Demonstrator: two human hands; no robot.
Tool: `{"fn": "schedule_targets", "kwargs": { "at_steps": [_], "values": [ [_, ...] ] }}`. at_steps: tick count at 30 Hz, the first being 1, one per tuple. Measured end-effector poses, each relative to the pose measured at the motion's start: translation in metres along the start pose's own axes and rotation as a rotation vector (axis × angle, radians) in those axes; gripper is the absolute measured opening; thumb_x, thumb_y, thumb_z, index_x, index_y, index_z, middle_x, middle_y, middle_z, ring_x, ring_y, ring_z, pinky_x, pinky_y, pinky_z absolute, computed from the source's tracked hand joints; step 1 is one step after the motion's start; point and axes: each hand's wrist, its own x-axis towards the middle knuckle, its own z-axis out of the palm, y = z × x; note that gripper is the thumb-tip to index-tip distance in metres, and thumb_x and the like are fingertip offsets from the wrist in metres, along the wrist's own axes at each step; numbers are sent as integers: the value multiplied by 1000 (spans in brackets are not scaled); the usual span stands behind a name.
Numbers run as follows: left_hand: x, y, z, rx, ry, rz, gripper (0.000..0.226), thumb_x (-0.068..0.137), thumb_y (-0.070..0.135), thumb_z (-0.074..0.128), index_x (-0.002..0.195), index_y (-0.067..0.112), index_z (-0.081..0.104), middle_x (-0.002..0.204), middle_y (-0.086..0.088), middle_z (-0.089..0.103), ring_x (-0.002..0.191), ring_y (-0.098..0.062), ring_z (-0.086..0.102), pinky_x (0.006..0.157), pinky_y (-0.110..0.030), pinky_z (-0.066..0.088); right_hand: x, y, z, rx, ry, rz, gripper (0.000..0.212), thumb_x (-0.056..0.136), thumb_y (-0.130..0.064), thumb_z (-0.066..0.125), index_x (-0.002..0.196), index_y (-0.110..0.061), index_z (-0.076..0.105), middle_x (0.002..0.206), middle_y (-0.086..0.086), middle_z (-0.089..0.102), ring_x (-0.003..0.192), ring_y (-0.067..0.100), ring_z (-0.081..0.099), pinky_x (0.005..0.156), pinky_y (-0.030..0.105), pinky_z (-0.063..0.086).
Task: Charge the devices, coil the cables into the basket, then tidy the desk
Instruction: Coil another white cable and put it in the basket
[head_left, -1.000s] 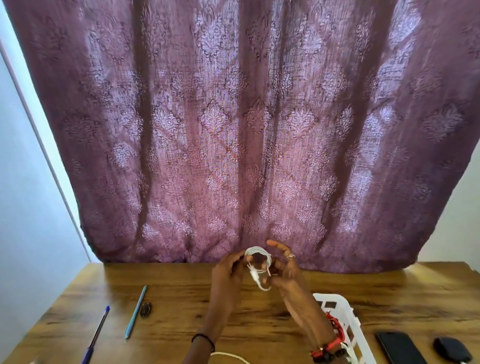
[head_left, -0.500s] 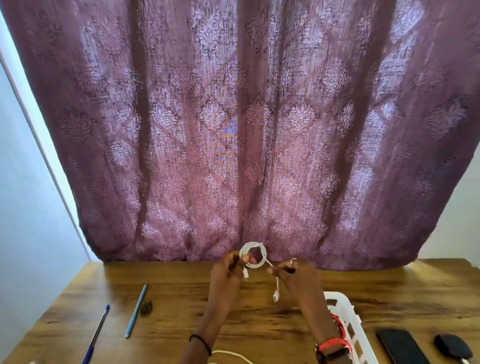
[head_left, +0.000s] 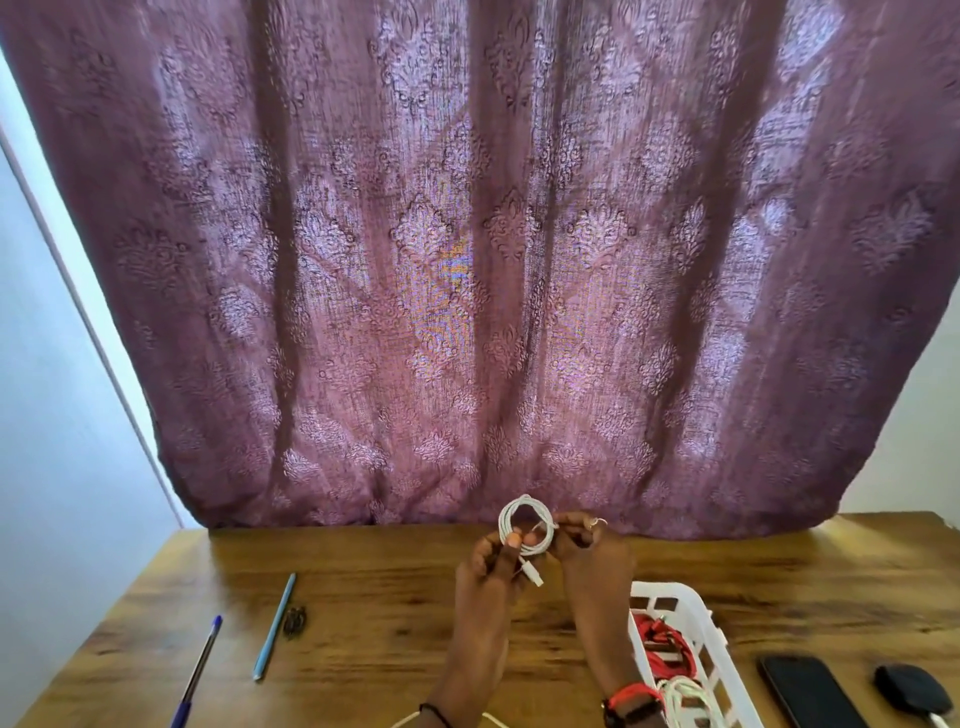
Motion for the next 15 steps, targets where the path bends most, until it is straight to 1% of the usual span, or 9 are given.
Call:
{"fn": "schedule_targets", "kwargs": {
  "at_steps": [2,3,4,6,8,10,11,13,15],
  "values": [
    [2,-1,-1,-20,23,-17,19,92,3,50,103,-6,63,98,-19,70,87,-22,65,65,-22,55,-1,1,2,177,-78,74,20,77,4,64,77,-16,68,70,-1,71,63,6,68,61,18,52],
    [3,-1,-1,-19,38,-18,18,92,1,50,101,-6,63,96,-19,70,85,-23,65,63,-21,55,-2,1,3,236,-112,98,24,78,7,62,78,-16,69,68,-4,71,59,2,66,57,13,50],
    [4,0,-2,-19,46,-15,17,92,1,50,99,-5,63,92,-17,70,81,-22,65,62,-21,55,-3,2,3,264,-142,105,25,79,8,61,81,-15,70,66,-7,72,59,0,66,56,11,50],
    [5,2,-3,-28,61,-10,15,91,1,50,96,-3,64,86,-13,71,75,-17,66,59,-19,55,-5,2,3,286,-196,93,25,81,6,60,84,-16,71,65,-13,72,65,0,68,59,10,50],
    [7,3,-5,-23,82,3,14,91,1,51,93,-1,65,80,-10,72,69,-14,67,57,-19,54,-7,0,4,282,-245,73,26,80,4,61,84,-19,72,69,-12,73,72,4,69,63,11,50],
    [9,3,-7,-6,112,24,14,90,1,52,92,0,66,75,-7,72,63,-11,66,54,-18,52,-7,-1,6,240,-288,18,30,78,4,62,85,-24,73,78,-8,75,82,9,70,73,18,52],
    [10,3,-9,7,128,28,14,91,2,52,93,-1,66,75,-7,72,64,-11,65,54,-19,52,-8,-2,7,222,-323,-13,34,78,4,62,86,-27,72,81,-9,75,85,8,69,77,20,51],
    [12,2,-12,48,145,32,15,91,4,53,96,-1,66,80,-10,71,70,-16,63,62,-26,51,-12,-2,8,203,-358,-44,36,78,2,65,84,-33,70,77,-16,74,81,0,68,73,13,50],
    [13,2,-12,109,134,23,16,92,6,53,96,2,68,84,-16,70,76,-23,61,71,-36,48,-15,-2,10,232,-287,-47,26,76,-9,73,79,-34,69,70,-18,72,74,-4,67,65,8,49]
  ]
}}
